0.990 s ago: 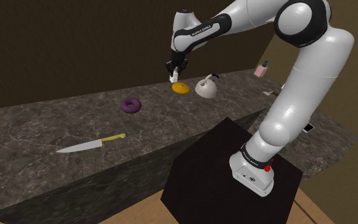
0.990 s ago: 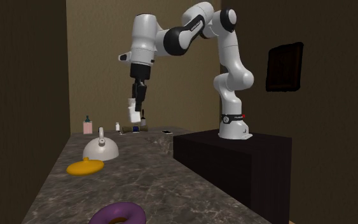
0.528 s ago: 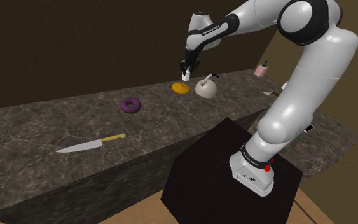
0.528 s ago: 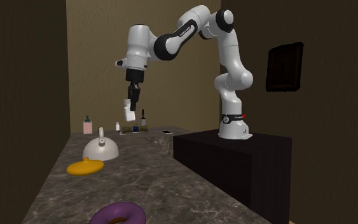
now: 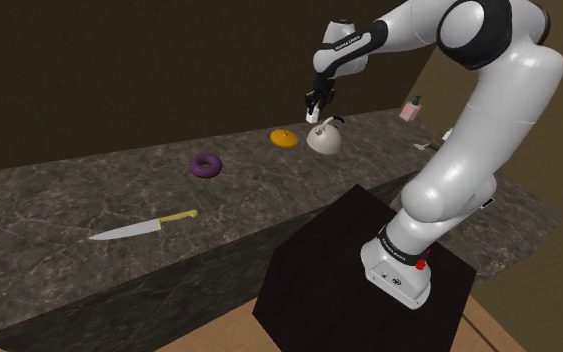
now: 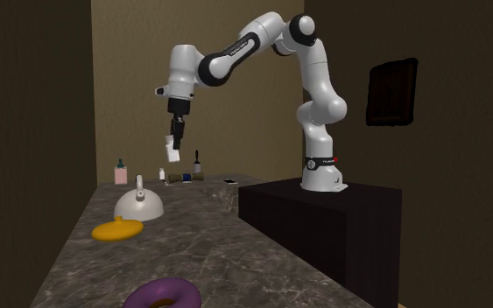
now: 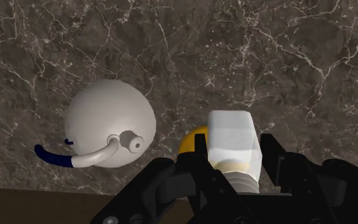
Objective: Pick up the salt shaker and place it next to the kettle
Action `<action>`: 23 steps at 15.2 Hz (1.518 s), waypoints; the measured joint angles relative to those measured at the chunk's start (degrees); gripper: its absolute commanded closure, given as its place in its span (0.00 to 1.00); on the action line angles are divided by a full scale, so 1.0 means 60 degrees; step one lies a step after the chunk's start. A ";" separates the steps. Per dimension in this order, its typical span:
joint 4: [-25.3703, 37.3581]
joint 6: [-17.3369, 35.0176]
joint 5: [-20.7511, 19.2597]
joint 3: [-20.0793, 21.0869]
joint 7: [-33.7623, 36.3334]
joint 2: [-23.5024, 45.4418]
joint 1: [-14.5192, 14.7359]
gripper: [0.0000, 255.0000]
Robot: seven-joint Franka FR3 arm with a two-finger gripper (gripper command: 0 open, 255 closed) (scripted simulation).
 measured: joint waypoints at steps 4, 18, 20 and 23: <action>0.0246 0.0036 0.0202 -0.0275 -0.0929 0.0202 -0.0524 1.00; 0.2736 -0.0447 0.1218 -0.0990 -0.4350 0.2001 -0.2656 1.00; 0.3180 -0.0561 0.1362 -0.1037 -0.4769 0.2317 -0.2970 1.00; 0.3972 -0.0816 0.1566 -0.1094 -0.5371 0.2830 -0.3445 1.00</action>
